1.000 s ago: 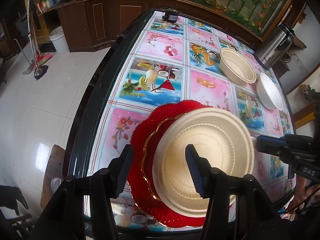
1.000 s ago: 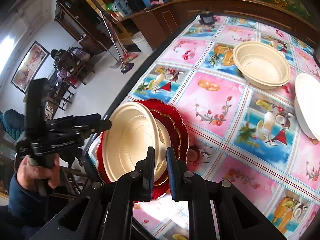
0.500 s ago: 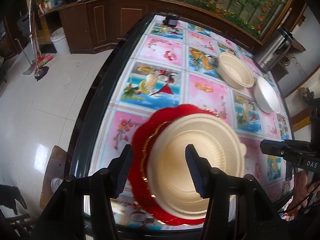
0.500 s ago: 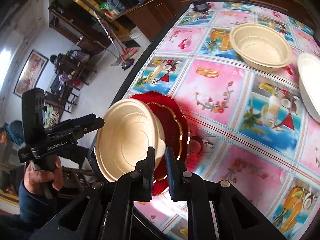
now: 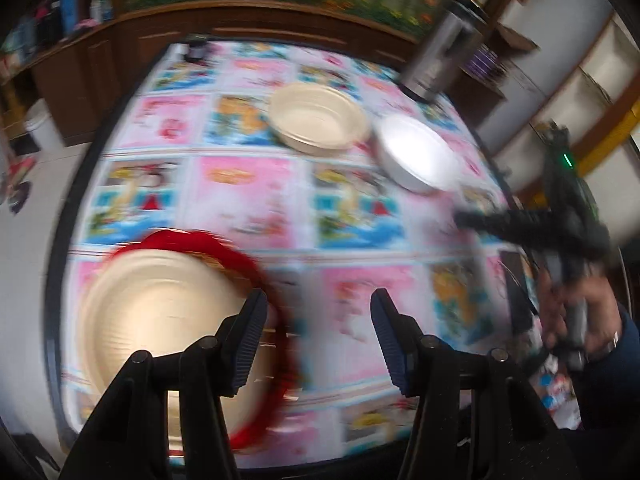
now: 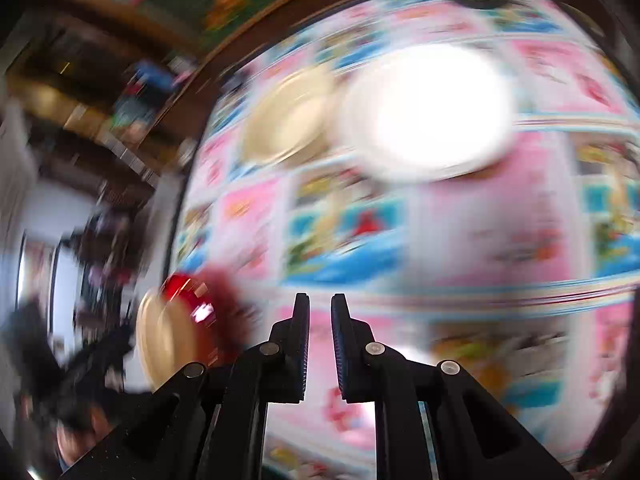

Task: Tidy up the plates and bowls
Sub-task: 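Move the left gripper to the white foam bowl and grasp its rim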

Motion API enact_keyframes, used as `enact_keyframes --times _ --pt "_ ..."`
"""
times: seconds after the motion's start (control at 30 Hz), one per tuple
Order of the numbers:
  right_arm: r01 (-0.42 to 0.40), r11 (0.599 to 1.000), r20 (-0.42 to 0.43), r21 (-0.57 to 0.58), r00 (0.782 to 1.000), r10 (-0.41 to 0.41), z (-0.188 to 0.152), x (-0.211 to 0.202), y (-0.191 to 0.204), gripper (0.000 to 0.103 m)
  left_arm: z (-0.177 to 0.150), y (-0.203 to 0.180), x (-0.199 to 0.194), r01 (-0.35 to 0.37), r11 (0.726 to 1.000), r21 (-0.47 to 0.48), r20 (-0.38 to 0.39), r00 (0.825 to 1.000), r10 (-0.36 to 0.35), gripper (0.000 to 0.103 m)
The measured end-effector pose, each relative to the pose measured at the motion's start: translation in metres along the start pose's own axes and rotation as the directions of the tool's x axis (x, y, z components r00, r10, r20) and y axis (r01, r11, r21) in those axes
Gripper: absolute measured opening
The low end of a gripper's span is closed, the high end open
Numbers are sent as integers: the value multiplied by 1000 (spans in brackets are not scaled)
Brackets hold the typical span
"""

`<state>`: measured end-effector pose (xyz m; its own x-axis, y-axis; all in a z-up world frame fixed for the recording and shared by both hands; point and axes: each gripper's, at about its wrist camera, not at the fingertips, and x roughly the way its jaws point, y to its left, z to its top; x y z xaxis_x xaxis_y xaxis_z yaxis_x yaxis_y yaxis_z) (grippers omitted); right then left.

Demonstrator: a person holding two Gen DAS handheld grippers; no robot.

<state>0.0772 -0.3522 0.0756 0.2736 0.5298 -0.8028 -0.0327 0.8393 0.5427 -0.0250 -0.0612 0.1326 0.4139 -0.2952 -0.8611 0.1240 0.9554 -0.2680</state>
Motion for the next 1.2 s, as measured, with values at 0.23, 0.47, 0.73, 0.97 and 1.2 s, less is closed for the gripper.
enact_keyframes --times 0.23,0.47,0.73,0.97,1.2 --pt "35 987 73 155 996 -47 49 -17 -59 14 -8 -48 24 2 994 108 -72 997 5 53" --pt "37 979 105 198 993 -59 83 -6 -76 16 -12 -45 27 -6 997 79 -81 997 12 57" --pt "62 990 71 123 995 -71 76 1 -67 11 -7 -44 31 1 999 53 -77 997 3 57" --pt "14 999 -50 33 999 -12 13 -15 -58 11 5 -58 48 53 997 62 -92 995 -47 57" --pt "5 998 -139 -56 990 -13 -64 -29 -53 11 1 -64 96 90 995 34 -198 977 -82 51"
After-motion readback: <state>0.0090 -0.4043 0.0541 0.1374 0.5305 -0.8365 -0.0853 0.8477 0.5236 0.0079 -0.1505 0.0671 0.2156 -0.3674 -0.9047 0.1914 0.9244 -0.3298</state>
